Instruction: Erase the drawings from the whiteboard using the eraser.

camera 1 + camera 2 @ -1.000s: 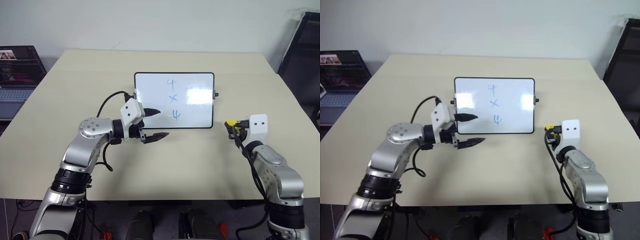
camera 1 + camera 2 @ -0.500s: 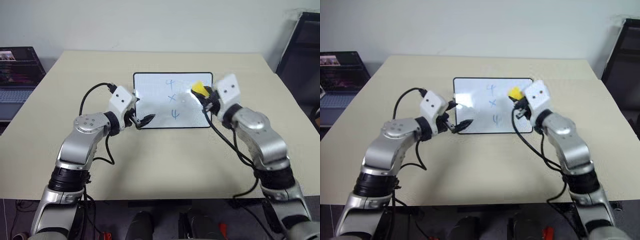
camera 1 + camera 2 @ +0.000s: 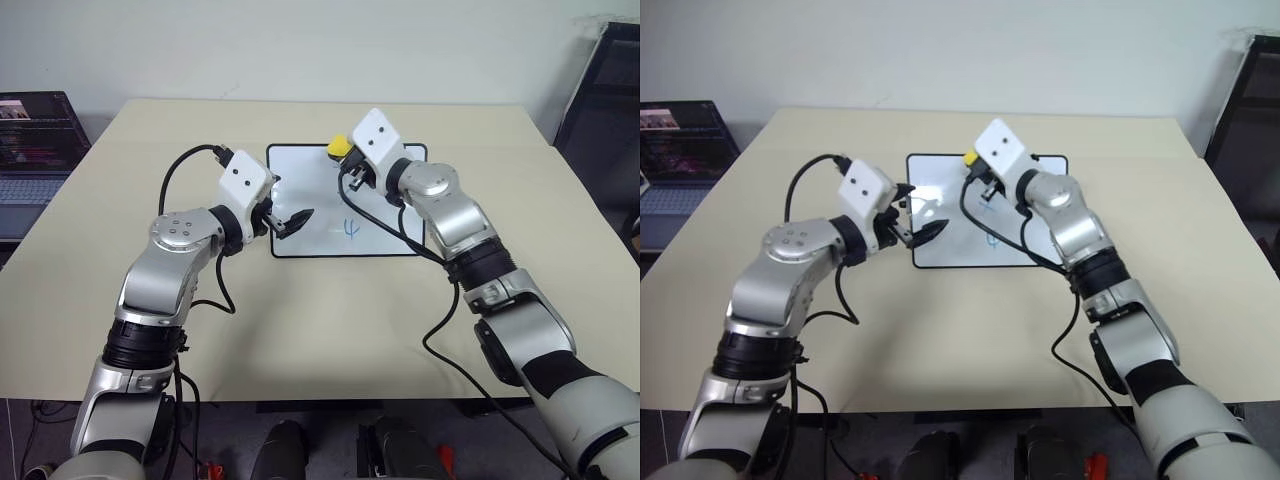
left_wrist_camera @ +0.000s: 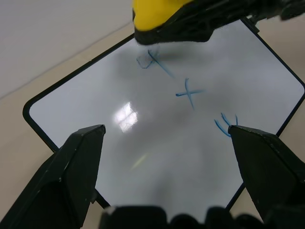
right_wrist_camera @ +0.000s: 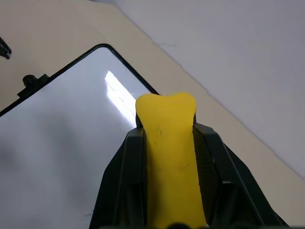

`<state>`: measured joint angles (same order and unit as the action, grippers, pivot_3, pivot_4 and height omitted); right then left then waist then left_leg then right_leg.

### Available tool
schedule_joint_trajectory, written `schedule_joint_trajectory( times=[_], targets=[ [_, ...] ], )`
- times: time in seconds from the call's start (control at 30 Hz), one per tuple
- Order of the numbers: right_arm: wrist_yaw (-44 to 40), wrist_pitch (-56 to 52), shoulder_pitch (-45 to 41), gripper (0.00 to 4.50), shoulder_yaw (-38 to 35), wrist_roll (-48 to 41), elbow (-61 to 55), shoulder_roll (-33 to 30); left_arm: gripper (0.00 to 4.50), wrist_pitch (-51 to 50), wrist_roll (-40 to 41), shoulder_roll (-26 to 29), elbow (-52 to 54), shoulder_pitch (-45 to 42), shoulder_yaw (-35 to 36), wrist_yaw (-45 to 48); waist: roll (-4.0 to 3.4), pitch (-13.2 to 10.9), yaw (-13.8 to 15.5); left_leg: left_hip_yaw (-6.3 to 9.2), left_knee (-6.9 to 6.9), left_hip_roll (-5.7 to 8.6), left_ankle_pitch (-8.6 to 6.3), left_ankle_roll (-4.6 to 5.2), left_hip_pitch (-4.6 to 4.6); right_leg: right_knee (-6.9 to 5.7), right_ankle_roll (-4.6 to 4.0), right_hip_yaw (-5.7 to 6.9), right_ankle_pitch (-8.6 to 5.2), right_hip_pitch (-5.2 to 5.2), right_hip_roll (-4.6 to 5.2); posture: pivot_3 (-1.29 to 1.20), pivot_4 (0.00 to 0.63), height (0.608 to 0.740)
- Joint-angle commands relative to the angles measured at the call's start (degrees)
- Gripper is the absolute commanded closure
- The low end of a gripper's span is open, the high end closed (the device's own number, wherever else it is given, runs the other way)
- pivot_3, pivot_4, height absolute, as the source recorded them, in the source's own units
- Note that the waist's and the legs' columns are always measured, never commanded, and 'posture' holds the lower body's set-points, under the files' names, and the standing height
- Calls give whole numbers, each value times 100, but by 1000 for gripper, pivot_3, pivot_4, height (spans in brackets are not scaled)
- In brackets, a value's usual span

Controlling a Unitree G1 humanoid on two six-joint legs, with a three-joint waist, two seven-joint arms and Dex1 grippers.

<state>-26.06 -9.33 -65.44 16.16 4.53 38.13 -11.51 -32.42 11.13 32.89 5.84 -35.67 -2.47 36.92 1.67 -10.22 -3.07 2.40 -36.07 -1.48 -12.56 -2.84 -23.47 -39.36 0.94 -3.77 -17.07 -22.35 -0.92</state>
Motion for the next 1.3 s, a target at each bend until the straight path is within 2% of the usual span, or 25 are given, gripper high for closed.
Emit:
schedule_joint_trajectory(
  times=[0.03, 0.3, 0.5, 1.0, 1.3],
  targets=[
    [57, 522, -399, 3513, 51, 293, 614, 118, 0, 28, -13, 46, 209, -19, 71, -4, -1, 0, -4, 0, -1, 0, 0, 0, 0, -4, 0, -1, 0, -1, 0, 0, 150, 740],
    [247, 814, -987, 3513, -121, 456, 1892, 442, 0, 74, -36, -2, 230, 7, 20, -18, -2, -1, -14, 16, -2, 0, 1, -1, 1, -14, -1, -2, 0, -4, 1, 0, 150, 740],
    [220, 726, -1109, 3513, -210, 527, 2407, 361, 0, 84, -43, -4, 265, 19, 14, -24, -3, -2, -14, 23, -1, 1, 1, -1, 2, -17, -2, -2, -1, -5, 1, 0, 150, 740],
    [-237, 577, -779, 3513, 11, 1041, 2348, -238, 0, 130, -46, -26, 172, -73, -28, 20, -3, -2, 28, 30, -10, 8, 4, -4, 31, -56, -3, -3, -2, 10, 3, 0, 150, 740],
    [-368, 676, -805, 3514, 74, 1099, 2229, 238, 0, 145, -58, -32, 255, 24, -10, -5, -2, -1, -35, 23, -9, 6, 5, -5, 45, -61, -3, -11, -2, 18, 2, 0, 150, 740]
  ],
)
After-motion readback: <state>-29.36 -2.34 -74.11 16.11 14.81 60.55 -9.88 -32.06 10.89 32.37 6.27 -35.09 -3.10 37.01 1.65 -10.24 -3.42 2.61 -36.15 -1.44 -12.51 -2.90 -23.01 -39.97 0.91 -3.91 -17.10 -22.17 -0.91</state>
